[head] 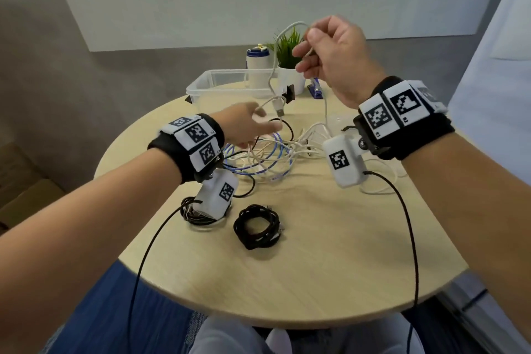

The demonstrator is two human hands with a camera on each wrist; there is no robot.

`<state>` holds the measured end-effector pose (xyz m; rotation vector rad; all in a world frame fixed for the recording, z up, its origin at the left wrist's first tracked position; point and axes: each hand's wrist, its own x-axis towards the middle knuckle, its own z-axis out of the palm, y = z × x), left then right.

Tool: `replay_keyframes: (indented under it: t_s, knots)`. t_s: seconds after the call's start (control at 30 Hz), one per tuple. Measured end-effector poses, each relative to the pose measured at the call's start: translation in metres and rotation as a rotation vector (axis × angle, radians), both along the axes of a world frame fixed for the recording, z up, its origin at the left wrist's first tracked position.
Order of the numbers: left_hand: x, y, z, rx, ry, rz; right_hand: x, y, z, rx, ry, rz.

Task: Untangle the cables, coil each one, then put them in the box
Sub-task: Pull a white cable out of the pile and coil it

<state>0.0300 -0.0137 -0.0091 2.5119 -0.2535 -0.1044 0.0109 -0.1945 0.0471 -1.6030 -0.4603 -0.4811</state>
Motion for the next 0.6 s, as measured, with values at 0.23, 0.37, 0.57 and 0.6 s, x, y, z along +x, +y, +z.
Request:
replay_keyframes:
  t_s: [0.23, 0.37, 0.57, 0.6]
  knots:
    - [-0.004, -0.006, 0.022, -0.362, -0.262, -0.121, 0.005, -0.007, -0.019, -0.176, 0.000, -0.018]
    - [-0.008, -0.013, 0.013, -0.398, -0.172, -0.125, 0.003, -0.005, -0.018, -0.194, 0.035, -0.041]
    - [-0.013, -0.010, 0.023, -0.740, -0.167, -0.092, 0.000, -0.013, -0.027, -0.458, 0.152, -0.081]
    - [-0.016, -0.010, 0.026, -0.756, -0.193, -0.086, 0.000, -0.014, -0.029, -0.494, 0.164, -0.081]
